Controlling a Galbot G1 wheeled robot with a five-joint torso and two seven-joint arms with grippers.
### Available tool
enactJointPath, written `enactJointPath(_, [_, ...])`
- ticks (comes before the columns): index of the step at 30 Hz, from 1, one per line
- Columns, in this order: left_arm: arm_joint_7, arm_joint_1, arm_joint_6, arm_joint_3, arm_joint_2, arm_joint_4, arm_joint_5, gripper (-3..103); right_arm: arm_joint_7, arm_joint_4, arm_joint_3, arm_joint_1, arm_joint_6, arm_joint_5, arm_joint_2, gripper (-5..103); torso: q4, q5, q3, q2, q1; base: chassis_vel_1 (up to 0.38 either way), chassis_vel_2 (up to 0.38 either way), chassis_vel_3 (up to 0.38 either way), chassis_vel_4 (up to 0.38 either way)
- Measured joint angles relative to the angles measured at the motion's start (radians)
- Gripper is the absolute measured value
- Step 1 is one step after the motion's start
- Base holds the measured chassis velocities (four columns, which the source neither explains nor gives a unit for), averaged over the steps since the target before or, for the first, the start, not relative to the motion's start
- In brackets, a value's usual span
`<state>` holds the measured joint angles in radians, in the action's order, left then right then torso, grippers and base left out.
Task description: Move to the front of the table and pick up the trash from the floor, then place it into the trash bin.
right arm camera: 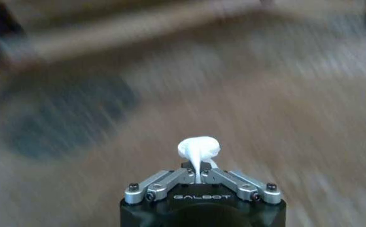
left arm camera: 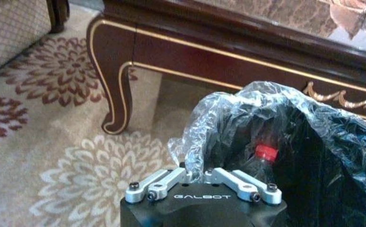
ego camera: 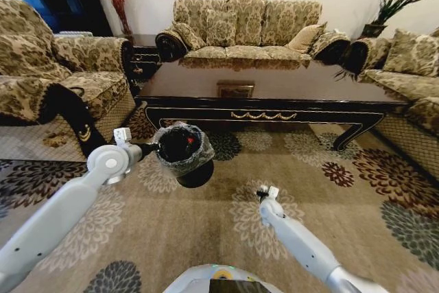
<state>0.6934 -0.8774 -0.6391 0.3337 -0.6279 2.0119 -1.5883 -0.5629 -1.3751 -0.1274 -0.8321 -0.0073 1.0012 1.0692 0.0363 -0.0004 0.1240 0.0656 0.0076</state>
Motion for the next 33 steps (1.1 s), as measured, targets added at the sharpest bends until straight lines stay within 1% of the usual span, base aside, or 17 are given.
enactJointPath(1, [0.0,-0.003,0.0,-0.007,-0.005,-0.001,0.004,4,0.041,-0.03,0.006,0.011,0.037,-0.012,-0.017,1,-0.0002,0.0001,0.0,0.0,0.0,0.0,0.0,0.0,0.0])
enactJointPath(2, [0.0,-0.003,0.0,-0.007,-0.005,-0.001,0.004,4,0.041,-0.03,0.006,0.011,0.037,-0.012,-0.017,1,-0.0002,0.0001,0.0,0.0,0.0,0.0,0.0,0.0,0.0])
enactJointPath(4, [-0.001,-0.008,0.0,-0.03,-0.013,-0.003,0.011,4,0.165,-0.097,0.012,0.066,0.134,-0.03,-0.057,0,-0.0001,0.0005,0.0,0.0,0.0,0.0,0.0,0.0,0.0])
enactJointPath(5, [-0.001,-0.008,0.0,-0.03,-0.013,-0.003,0.011,4,0.165,-0.097,0.012,0.066,0.134,-0.03,-0.057,0,-0.0001,0.0005,0.0,0.0,0.0,0.0,0.0,0.0,0.0])
enactJointPath(6, [-0.001,-0.007,0.0,-0.04,-0.015,-0.006,0.012,4,0.231,-0.123,0.01,0.102,0.177,-0.034,-0.071,0,0.0001,0.0002,0.0,0.0,0.0,0.0,0.0,0.0,0.0])
enactJointPath(9, [-0.002,0.007,-0.001,-0.07,-0.015,-0.023,0.012,4,0.369,-0.162,-0.025,0.185,0.266,-0.041,-0.091,0,0.0003,0.0003,0.0,0.0,0.0,0.0,0.0,0.0,0.0])
enactJointPath(10, [-0.002,0.007,-0.001,-0.07,-0.015,-0.023,0.012,4,0.369,-0.162,-0.025,0.185,0.266,-0.041,-0.091,0,0.0003,0.0003,0.0,0.0,0.0,0.0,0.0,0.0,0.0])
enactJointPath(12, [-0.003,0.026,-0.003,-0.099,-0.008,-0.039,0.015,4,0.435,-0.174,-0.063,0.234,0.308,-0.04,-0.091,0,0.0004,0.0002,0.0,0.0,0.0,0.0,0.0,0.0,0.0])
enactJointPath(13, [-0.004,0.034,-0.003,-0.109,-0.005,-0.044,0.015,4,0.45,-0.176,-0.076,0.246,0.318,-0.038,-0.089,0,0.0003,0.0003,0.0,0.0,0.0,0.0,0.0,0.0,0.0])
enactJointPath(15, [-0.008,0.083,-0.003,-0.159,-0.001,-0.07,0.011,4,0.511,-0.191,-0.125,0.289,0.348,-0.022,-0.077,0,0.0003,0.0003,0.0,0.0,0.0,0.0,0.0,0.0,0.0])
enactJointPath(18, [-0.01,0.125,-0.003,-0.196,-0.005,-0.089,0.007,4,0.541,-0.201,-0.157,0.311,0.363,-0.015,-0.066,0,0.0001,0.0006,0.0,0.0,0.0,0.0,0.0,0.0,0.0])
enactJointPath(21, [-0.012,0.196,-0.003,-0.26,-0.019,-0.126,0.004,4,0.585,-0.213,-0.232,0.347,0.379,-0.002,-0.047,0,-0.0004,0.0,0.0,0.0,0.0,0.0,0.0,0.0,0.0])
enactJointPath(23, [-0.012,0.208,-0.003,-0.27,-0.021,-0.133,0.004,4,0.591,-0.212,-0.243,0.353,0.38,-0.001,-0.044,0,-0.0004,0.0005,0.0,0.0,0.0,0.0,0.0,0.0,0.0])
enactJointPath(24, [-0.012,0.236,-0.002,-0.292,-0.028,-0.149,0.002,4,0.606,-0.211,-0.281,0.373,0.384,0.0,-0.033,0,-0.0002,0.0006,0.0,0.0,0.0,0.0,0.0,0.0,0.0])
enactJointPath(25, [-0.012,0.236,-0.002,-0.292,-0.028,-0.149,0.002,4,0.606,-0.211,-0.281,0.373,0.384,0.0,-0.033,0,-0.0002,0.0006,0.0,0.0,0.0,0.0,0.0,0.0,0.0])
enactJointPath(29, [-0.012,0.27,0.0,-0.314,-0.035,-0.167,-0.004,4,0.617,-0.205,-0.365,0.425,0.385,0.0,0.004,0,0.0003,0.0003,0.0,0.0,0.0,0.0,0.0,0.0,0.0])
enactJointPath(33, [-0.012,0.275,0.001,-0.314,-0.033,-0.166,-0.008,4,0.62,-0.197,-0.398,0.445,0.385,-0.001,0.018,0,0.0003,0.0002,0.0,0.0,0.0,0.0,0.0,0.0,0.0])
